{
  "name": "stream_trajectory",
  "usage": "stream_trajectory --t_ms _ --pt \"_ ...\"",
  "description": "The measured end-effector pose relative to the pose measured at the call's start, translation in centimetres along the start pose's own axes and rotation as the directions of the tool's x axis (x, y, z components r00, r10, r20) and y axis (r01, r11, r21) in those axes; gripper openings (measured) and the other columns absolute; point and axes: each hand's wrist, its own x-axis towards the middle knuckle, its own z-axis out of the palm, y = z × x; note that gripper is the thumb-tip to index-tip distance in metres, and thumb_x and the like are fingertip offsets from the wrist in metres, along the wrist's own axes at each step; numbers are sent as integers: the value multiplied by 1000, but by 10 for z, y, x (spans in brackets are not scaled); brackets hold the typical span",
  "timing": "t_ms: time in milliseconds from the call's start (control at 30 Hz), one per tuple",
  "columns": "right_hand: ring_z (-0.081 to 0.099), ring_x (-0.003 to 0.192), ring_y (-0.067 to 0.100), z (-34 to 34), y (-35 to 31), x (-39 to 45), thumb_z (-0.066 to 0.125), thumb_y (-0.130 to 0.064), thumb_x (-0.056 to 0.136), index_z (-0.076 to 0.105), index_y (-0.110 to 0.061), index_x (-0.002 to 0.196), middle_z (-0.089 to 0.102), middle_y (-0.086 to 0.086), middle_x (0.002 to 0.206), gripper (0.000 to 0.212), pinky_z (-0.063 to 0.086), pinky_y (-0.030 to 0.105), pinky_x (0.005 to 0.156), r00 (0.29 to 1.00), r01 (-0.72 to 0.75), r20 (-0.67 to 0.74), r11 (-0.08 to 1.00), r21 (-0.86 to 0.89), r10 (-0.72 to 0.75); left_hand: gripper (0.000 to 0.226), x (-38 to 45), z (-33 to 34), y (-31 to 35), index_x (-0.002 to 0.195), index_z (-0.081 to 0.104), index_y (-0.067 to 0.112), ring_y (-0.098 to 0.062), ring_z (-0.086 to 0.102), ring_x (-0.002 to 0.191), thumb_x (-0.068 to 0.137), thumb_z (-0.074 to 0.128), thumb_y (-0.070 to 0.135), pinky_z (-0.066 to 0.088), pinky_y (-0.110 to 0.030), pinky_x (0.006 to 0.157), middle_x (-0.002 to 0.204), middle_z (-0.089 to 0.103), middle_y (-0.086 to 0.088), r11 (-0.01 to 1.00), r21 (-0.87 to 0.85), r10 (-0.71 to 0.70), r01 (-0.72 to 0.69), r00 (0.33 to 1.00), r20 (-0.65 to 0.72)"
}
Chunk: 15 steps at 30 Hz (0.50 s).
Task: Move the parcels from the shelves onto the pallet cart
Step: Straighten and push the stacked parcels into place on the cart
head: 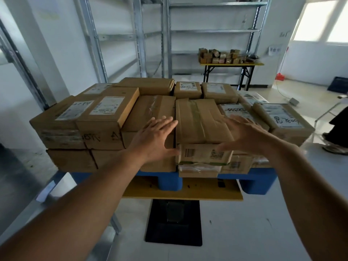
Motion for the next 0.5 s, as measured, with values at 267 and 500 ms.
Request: stream_trajectory --t_ms 267,500 --pt "25 138 26 16 23 14 67 -72 61 10 -37 149 27 1 153 110 21 47 111 998 62 10 986 -154 -62 87 11 4 19 148 17 31 -16 24 139 78 57 64 25 -36 108 153 27 4 989 -53 -136 140 989 63" --pt "40 123 26 14 22 19 63 -74 65 18 -37 148 46 2 137 102 34 44 98 994 75 -65 969 -237 -93 81 18 5 25 146 25 29 -18 31 135 79 60 60 32 -37 104 149 35 3 974 -31 -226 226 974 19"
